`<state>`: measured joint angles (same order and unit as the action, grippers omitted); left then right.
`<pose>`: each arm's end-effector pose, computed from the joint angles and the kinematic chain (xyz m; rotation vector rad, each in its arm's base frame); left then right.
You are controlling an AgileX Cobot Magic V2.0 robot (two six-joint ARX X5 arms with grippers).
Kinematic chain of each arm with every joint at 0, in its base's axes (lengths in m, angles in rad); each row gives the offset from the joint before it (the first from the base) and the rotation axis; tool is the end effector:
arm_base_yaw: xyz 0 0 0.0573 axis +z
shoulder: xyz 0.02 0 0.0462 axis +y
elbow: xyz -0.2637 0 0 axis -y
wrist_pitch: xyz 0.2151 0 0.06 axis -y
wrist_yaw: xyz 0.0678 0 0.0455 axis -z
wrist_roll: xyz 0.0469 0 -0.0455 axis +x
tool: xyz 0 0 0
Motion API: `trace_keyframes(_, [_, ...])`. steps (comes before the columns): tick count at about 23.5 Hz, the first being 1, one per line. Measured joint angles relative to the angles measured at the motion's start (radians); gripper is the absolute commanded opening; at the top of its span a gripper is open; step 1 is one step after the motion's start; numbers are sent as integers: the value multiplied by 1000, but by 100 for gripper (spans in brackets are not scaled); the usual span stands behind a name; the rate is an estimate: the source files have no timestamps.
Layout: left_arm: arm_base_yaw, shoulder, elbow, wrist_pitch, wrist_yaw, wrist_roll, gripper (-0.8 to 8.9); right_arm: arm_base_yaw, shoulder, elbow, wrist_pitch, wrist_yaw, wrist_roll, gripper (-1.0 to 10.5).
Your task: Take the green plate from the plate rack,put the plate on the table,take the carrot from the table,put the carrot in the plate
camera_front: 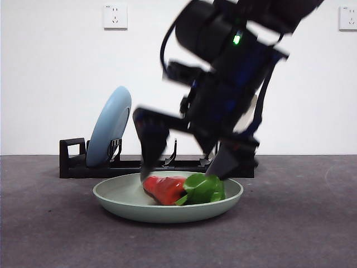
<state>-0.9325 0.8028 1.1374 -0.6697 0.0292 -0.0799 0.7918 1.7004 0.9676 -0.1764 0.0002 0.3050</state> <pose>0.0755 -0.1041 0.3828 0.0789 0.3509 -0.9384 0.2280 0.2310 0.1752 -0.0875 0.9560 0.5926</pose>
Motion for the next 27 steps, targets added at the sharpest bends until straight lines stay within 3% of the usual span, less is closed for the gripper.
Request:
trace_keyframes(5, [0, 0, 0, -19, 0, 0, 377, 0, -248, 26, -221, -1, 5, 598])
trace_keyframes(11, [0, 0, 0, -93, 0, 0, 375, 0, -568, 31, -575, -108, 5, 586])
trace_keyframes(14, [0, 0, 0, -138, 0, 0, 357, 0, -700, 31, -687, -131, 6, 417])
trace_keyframes(16, [0, 0, 0, -167, 0, 0, 248, 0, -772, 31, -733, -131, 6, 263])
trace_keyframes(19, [0, 0, 0, -219, 0, 0, -30, 0, -852, 31, -789, -131, 6, 10])
trace_keyframes(27, [0, 0, 0, -287, 0, 0, -3, 1, -930, 31, -822, -129, 6, 3])
